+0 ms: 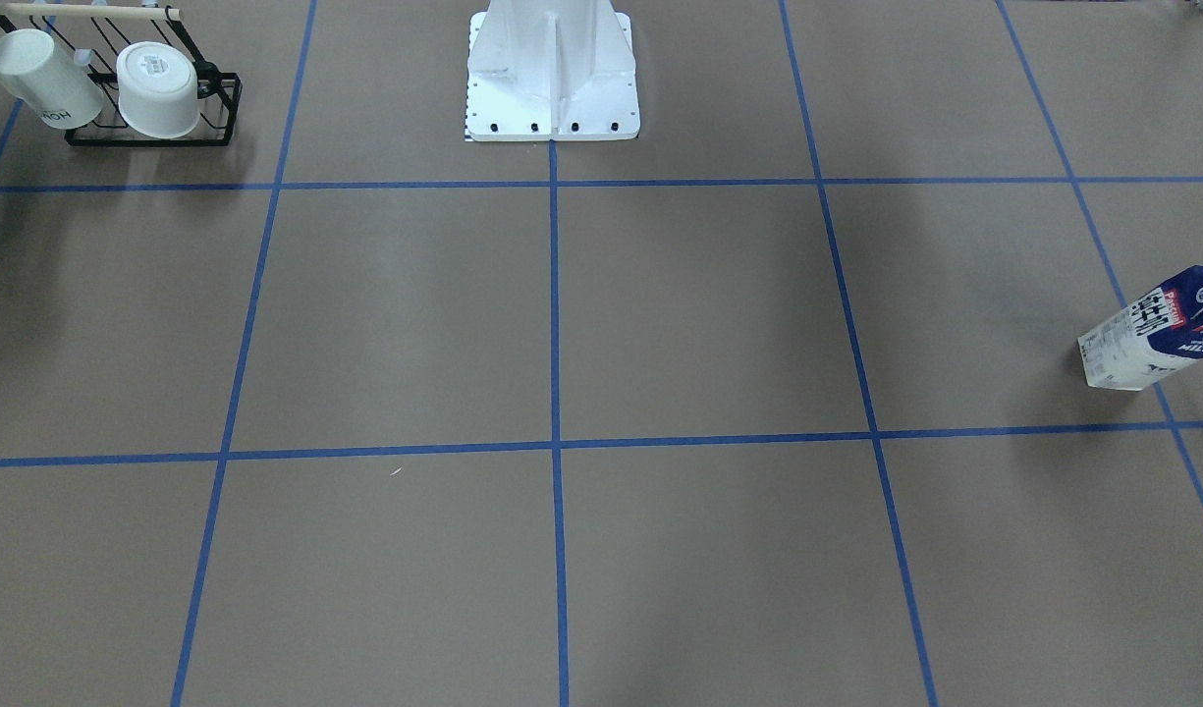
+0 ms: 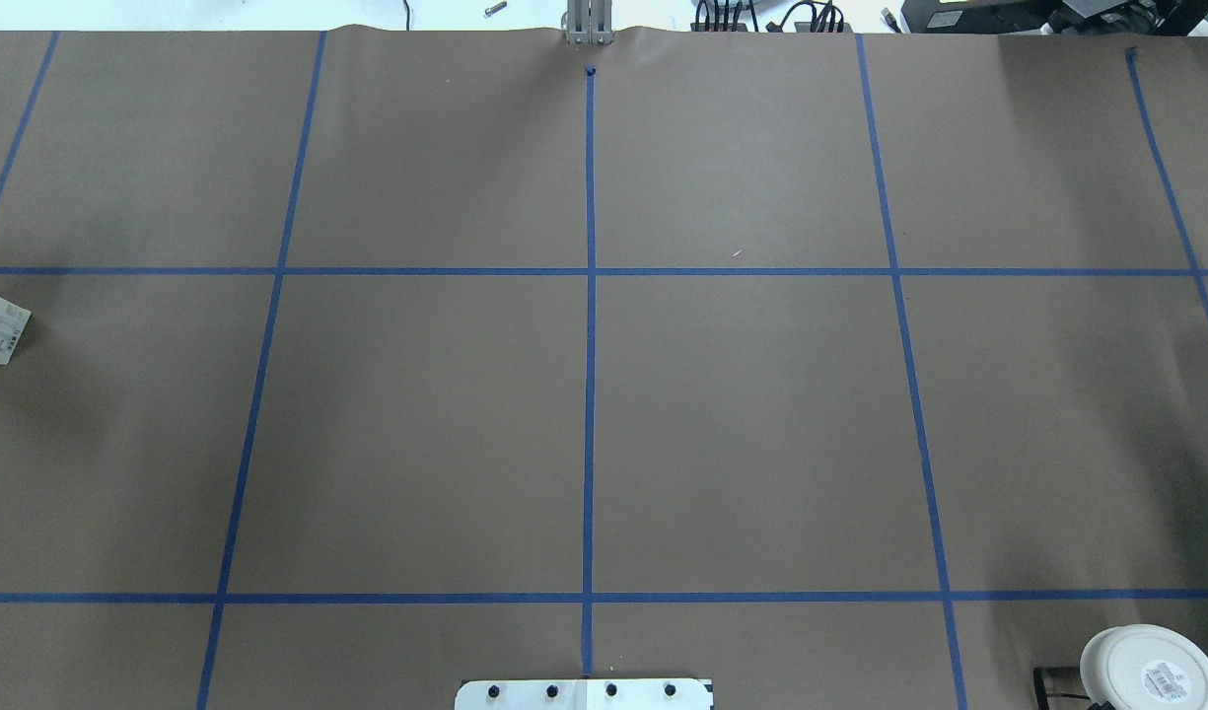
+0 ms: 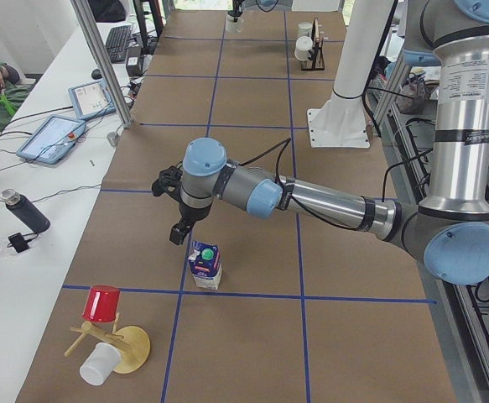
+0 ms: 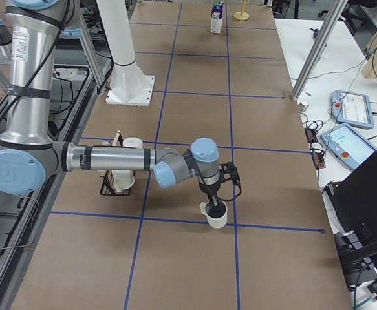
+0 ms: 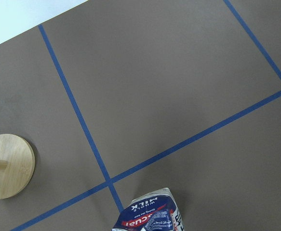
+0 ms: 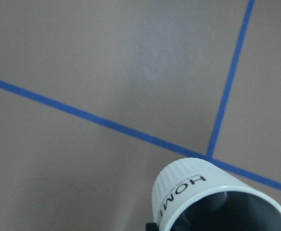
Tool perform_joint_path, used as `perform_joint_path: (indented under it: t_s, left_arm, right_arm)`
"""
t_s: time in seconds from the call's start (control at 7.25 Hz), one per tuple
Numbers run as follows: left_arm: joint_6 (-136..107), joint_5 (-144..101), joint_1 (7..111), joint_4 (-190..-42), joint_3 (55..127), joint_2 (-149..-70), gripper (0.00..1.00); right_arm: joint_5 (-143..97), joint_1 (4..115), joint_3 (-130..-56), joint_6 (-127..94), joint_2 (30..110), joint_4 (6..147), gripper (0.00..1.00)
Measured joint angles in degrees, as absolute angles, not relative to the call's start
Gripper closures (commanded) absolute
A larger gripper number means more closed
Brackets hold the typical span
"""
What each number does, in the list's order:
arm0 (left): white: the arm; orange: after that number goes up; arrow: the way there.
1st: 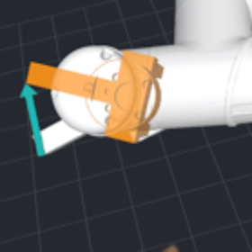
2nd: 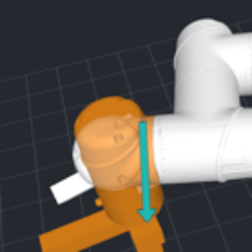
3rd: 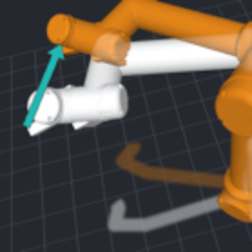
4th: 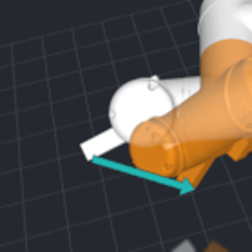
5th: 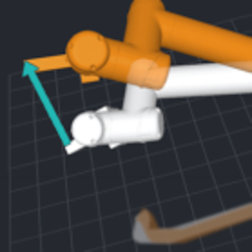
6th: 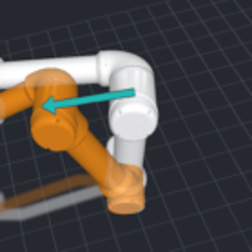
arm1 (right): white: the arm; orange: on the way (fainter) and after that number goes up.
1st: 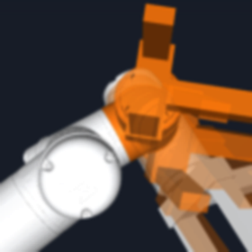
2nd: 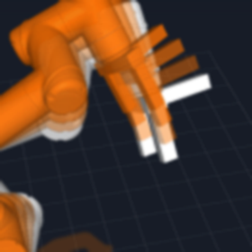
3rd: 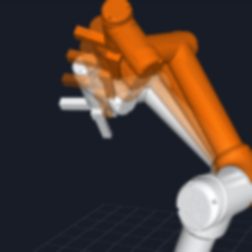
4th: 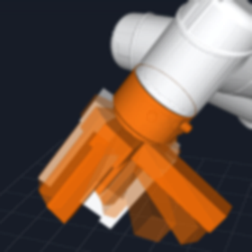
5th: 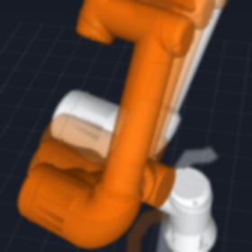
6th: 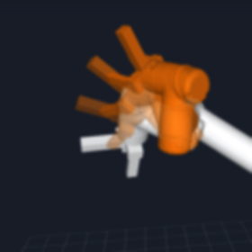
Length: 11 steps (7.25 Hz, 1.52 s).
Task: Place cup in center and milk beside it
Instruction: 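Carry the white mug with the right gripper to the table center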
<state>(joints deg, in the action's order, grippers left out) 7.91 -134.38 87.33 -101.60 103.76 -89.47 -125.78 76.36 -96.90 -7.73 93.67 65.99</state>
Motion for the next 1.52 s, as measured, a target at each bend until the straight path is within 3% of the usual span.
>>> perform_joint_path:
  t_s: [0.41,0.83,1.1,1.52]
  left_arm:
    - [7.9,-134.4,87.4,-101.6,103.9,-88.9,0.01]
    - [7.5,-134.4,87.3,-101.6,103.8,-88.8,0.01]
    - [6.7,-134.4,87.3,-101.6,103.7,-88.8,0.01]
    - [5.8,-134.4,87.3,-101.6,103.2,-88.8,0.01]
  right_arm:
    - [-128.9,70.1,-98.0,-15.8,79.9,71.0,1.00]
    - [-124.6,55.0,-98.3,-38.4,65.3,75.5,1.00]
    - [-116.5,44.4,-98.3,-45.1,54.9,86.4,1.00]
    - [-108.6,31.9,-93.2,-51.0,43.0,93.4,1.00]
